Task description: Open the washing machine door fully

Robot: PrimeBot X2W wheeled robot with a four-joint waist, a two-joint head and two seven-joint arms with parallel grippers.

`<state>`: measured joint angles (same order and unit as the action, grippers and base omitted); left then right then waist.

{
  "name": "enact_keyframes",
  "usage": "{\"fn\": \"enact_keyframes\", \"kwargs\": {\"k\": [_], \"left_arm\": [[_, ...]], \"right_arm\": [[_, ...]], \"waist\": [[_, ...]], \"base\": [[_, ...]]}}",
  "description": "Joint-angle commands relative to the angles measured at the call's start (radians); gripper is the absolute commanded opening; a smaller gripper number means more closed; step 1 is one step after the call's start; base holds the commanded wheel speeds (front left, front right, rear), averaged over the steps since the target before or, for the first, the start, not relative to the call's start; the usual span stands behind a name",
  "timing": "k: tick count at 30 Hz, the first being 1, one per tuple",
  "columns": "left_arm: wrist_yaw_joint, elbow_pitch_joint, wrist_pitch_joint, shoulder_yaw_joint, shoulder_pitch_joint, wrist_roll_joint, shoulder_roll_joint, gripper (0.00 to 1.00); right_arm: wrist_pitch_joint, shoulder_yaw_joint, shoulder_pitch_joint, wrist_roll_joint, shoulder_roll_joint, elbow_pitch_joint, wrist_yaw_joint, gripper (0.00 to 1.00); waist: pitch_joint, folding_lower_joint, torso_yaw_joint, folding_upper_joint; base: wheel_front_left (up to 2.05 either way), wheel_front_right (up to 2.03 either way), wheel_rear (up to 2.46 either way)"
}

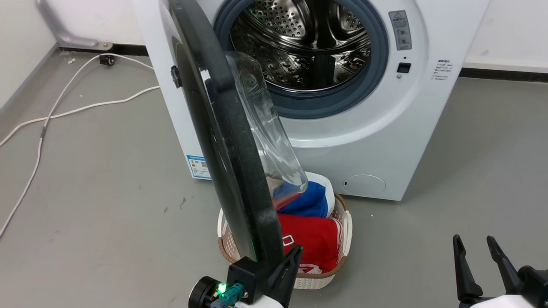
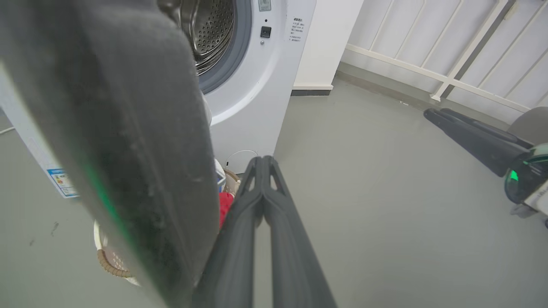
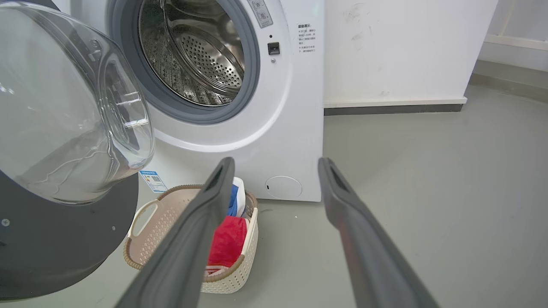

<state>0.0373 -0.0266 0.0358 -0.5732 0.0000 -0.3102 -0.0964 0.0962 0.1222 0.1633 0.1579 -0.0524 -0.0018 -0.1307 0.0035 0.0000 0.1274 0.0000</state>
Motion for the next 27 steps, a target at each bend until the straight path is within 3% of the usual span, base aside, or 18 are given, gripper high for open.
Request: {"fn": "enact_keyframes", "kwargs": {"k": [1,27], "left_arm": [[0.014,0.004,-0.016,0.007,-0.008,0.003,0.003,0.0],[0.072,-0.022,-0.069,0.051,-0.015,-0.006,-0.015,0.0]], "right_arm": [[0.007,0.002,-0.008,0.013,0.003,0.006,0.0,1.0],[-0.012,0.044,-0.034,0.01,0.002,0.012,0.0,1.0]], "waist": [[0.002,0.0,0.014,0.0],[0.04,0.0,0.324,0.0]], "base": [[0.0,0.0,0.0],[0.0,0.0,0.0]]}}
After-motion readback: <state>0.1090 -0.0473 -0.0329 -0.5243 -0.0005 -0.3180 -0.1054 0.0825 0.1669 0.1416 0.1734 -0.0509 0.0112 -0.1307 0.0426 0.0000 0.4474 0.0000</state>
